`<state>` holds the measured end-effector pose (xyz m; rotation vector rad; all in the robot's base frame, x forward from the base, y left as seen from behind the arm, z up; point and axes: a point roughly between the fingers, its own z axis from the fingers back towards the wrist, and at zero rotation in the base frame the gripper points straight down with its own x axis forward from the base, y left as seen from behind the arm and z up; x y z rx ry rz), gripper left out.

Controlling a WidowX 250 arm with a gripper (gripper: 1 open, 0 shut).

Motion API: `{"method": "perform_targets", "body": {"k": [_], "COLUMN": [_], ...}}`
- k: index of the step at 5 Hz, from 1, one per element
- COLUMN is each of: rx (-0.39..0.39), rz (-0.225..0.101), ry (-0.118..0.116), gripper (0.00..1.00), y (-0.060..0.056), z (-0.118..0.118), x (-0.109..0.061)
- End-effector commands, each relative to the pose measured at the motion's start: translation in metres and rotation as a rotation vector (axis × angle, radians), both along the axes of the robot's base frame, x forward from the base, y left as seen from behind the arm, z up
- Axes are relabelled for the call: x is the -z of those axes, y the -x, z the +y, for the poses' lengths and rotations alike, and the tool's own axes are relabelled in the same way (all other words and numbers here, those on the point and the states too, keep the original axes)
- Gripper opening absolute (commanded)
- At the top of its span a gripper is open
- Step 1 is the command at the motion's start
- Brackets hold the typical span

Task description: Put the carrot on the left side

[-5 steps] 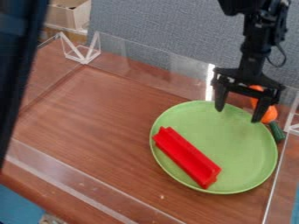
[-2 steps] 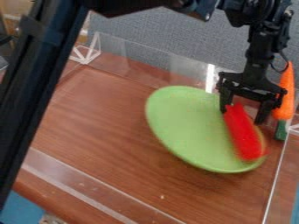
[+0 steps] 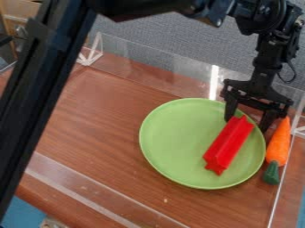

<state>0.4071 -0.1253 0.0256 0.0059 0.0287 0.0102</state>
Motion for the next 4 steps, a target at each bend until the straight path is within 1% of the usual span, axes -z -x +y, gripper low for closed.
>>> {"method": "perform_targets", "body": {"k": [1,3,4], "rx": [0.070,0.109,0.026], "rz": [-0.028,-0.026,-0.027], "ry": [0.021,0.035,0.041], "gripper": [0.00,0.00,0.00], "y": [0.0011,0.0073,0.0009], "z": [-0.0228,-0.0266,-0.0209], "x": [-0.0018,-0.0097,-0.0087]}}
